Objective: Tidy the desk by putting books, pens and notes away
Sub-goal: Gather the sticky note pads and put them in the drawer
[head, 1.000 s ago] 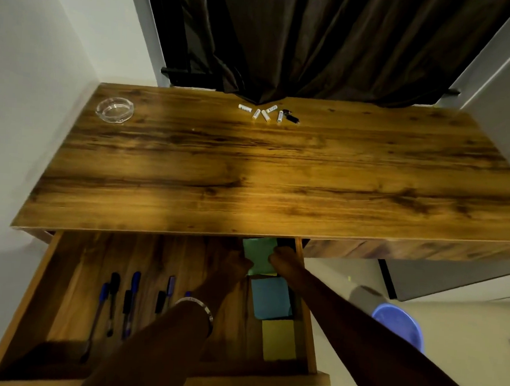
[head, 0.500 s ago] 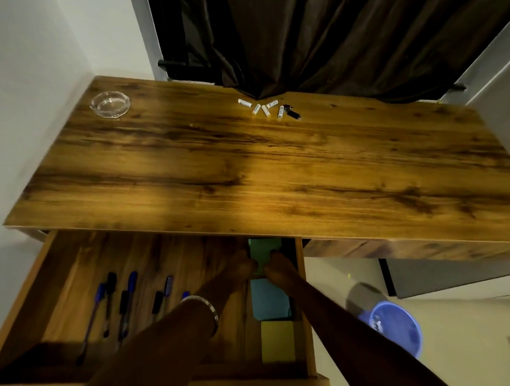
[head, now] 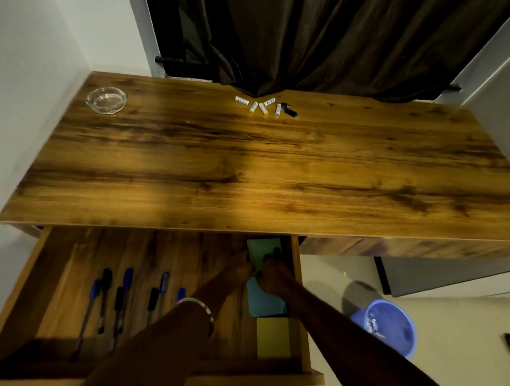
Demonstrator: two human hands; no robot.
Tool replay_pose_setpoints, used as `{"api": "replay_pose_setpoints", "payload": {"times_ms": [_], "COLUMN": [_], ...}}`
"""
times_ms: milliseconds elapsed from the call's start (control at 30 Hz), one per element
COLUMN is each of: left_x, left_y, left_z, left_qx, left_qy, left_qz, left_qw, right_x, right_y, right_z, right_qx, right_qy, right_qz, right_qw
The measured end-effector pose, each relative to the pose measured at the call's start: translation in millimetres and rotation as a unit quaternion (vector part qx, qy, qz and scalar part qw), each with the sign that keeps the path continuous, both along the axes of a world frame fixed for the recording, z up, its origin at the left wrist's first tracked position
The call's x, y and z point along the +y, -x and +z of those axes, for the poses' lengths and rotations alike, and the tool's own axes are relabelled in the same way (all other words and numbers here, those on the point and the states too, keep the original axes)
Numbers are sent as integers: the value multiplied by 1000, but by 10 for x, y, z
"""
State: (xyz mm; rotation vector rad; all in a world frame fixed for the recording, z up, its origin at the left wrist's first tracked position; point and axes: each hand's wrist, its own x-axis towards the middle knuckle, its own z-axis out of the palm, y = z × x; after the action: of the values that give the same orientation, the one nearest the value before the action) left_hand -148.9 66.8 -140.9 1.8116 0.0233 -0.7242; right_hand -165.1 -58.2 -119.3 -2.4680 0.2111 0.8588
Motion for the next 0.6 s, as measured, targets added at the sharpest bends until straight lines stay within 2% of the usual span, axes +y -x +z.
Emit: {"api": "replay_pose_setpoints", "payload": {"times_ms": [200, 267, 367, 533, 600], "left_x": [115, 152, 277, 628, 769], "left_y": [20, 12, -9, -15, 23], "left_z": [155, 216, 264, 404, 438], "left_qx": [-34, -28, -79, -49, -65], "left_qy": [-36, -59, -138, -163, -160], "left_qz": [-24, -11, -4, 52, 69], "left_qw": [998, 998, 987, 984, 982], "right_x": [33, 47, 87, 143, 201], "right_y": [78, 52, 13, -54, -64], "right_z": [74, 148, 374, 541, 600], "right_qx": [-49, -67, -94, -115, -112], "right_qy": [23, 21, 19, 46, 82], "right_qz": [54, 53, 59, 71, 87], "right_qw": [997, 996, 994, 990, 987]}}
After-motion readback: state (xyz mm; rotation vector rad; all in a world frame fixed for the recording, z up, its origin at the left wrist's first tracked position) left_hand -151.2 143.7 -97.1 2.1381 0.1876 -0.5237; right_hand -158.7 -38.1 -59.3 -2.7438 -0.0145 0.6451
